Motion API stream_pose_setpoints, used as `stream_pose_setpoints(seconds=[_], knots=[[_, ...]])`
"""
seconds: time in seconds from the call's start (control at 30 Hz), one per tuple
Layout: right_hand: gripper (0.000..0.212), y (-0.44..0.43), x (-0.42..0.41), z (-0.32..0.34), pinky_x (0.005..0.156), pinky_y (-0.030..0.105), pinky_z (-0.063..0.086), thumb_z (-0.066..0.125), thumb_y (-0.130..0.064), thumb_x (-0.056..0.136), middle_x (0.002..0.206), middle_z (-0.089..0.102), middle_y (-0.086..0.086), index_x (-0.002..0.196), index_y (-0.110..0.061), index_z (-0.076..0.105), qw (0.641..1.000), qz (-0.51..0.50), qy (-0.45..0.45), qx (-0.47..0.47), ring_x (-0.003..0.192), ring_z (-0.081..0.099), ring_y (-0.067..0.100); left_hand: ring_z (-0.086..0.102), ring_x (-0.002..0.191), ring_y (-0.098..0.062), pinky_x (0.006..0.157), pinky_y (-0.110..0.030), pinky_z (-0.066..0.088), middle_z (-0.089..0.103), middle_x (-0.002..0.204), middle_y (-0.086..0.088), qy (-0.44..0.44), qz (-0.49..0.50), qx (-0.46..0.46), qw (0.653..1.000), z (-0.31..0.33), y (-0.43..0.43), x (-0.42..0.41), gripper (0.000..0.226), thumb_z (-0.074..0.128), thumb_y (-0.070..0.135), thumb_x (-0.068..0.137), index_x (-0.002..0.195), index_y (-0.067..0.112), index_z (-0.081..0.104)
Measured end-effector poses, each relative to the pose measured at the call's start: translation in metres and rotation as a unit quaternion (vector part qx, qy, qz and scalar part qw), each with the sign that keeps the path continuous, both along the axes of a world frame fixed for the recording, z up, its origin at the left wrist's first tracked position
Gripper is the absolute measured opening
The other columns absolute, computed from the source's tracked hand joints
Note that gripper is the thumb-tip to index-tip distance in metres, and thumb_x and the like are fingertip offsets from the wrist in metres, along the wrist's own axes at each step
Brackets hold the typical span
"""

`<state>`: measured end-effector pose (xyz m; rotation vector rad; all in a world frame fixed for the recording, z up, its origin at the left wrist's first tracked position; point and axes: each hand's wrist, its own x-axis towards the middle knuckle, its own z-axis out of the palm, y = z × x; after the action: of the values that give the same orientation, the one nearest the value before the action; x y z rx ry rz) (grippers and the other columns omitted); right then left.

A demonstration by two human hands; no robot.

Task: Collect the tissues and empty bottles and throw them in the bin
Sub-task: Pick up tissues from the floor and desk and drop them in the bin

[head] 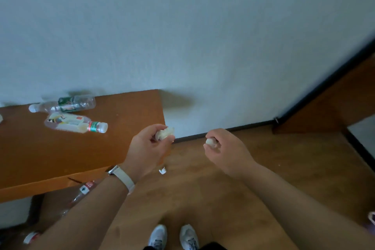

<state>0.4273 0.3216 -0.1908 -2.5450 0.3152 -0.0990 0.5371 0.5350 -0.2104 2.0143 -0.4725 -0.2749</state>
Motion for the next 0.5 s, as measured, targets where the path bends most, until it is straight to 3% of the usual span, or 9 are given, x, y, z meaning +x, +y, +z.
stream_pose_setpoints(seconds=[0.23,0.33,0.5], knots=[[0.022,-0.022,-0.065,0.036,0.077,0.019,0.053,0.063,-0.032,0.089,0.095,0.056,-0.017,0.11,-0.028,0.058,0.978,-0.207,-0.02,0.004,0.085,0.058,0.001,0.061,0.076,-0.007,0.069,-0.017,0.046,0.066,0.086,0.016,-0.022,-0.133,-0.038,0.99,0.009,-0.078,-0.003,0.018,0.073,0.035,0.083,0.092,0.044,0.061],[0.019,-0.036,-0.099,0.044,0.077,0.022,0.054,0.061,-0.032,0.09,0.096,0.059,-0.014,0.108,-0.028,0.057,0.962,-0.27,-0.032,0.01,0.085,0.059,0.003,0.061,0.077,-0.008,0.069,-0.02,0.046,0.067,0.087,0.014,-0.023,-0.195,-0.046,0.98,0.016,-0.12,-0.019,0.017,0.073,0.034,0.083,0.095,0.041,0.063],[0.016,-0.079,-0.158,0.045,0.077,0.029,0.054,0.06,-0.032,0.09,0.094,0.059,-0.013,0.105,-0.028,0.057,0.934,-0.353,-0.049,0.01,0.085,0.059,0.005,0.062,0.076,-0.009,0.065,-0.01,0.043,0.068,0.089,0.011,-0.027,-0.286,-0.04,0.957,0.022,-0.193,-0.061,0.018,0.073,0.036,0.081,0.096,0.04,0.064]])
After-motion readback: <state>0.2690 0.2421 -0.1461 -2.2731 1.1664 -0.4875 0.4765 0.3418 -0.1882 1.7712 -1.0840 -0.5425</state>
